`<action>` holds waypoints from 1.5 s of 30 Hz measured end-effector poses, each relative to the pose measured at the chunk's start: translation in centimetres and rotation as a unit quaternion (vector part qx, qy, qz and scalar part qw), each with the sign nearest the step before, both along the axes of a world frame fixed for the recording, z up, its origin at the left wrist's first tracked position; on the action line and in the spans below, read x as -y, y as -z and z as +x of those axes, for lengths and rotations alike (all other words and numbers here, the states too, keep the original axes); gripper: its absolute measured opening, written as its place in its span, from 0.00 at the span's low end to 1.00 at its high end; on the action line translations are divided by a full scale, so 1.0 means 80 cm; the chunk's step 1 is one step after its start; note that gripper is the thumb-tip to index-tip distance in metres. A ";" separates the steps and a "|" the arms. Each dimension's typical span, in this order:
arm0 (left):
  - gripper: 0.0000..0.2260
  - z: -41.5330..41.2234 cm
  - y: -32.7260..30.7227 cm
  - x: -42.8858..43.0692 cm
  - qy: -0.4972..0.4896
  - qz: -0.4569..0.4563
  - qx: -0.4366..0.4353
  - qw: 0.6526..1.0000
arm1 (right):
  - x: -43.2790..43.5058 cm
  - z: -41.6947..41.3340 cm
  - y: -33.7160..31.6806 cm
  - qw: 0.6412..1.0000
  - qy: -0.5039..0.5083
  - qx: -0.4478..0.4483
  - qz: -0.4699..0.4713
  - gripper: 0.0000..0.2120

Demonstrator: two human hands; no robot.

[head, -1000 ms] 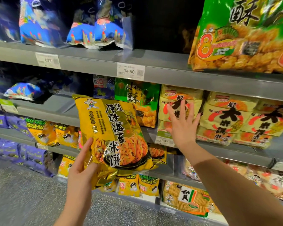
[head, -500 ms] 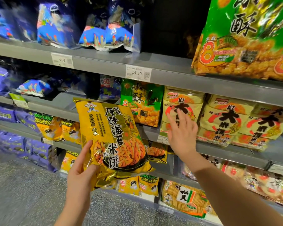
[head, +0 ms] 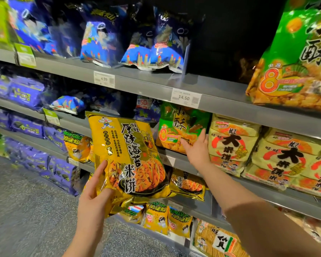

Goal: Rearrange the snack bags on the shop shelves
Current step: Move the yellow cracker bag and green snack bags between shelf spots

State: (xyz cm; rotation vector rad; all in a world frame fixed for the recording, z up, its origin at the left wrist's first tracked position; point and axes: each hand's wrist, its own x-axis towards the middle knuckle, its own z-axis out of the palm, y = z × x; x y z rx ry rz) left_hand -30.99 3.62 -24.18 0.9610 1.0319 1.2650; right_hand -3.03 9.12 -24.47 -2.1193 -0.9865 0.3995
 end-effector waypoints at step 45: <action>0.32 -0.043 0.004 -0.005 -0.031 0.011 -0.008 0.999 | 0.014 -0.056 -0.029 0.957 0.200 -0.143 0.156 0.44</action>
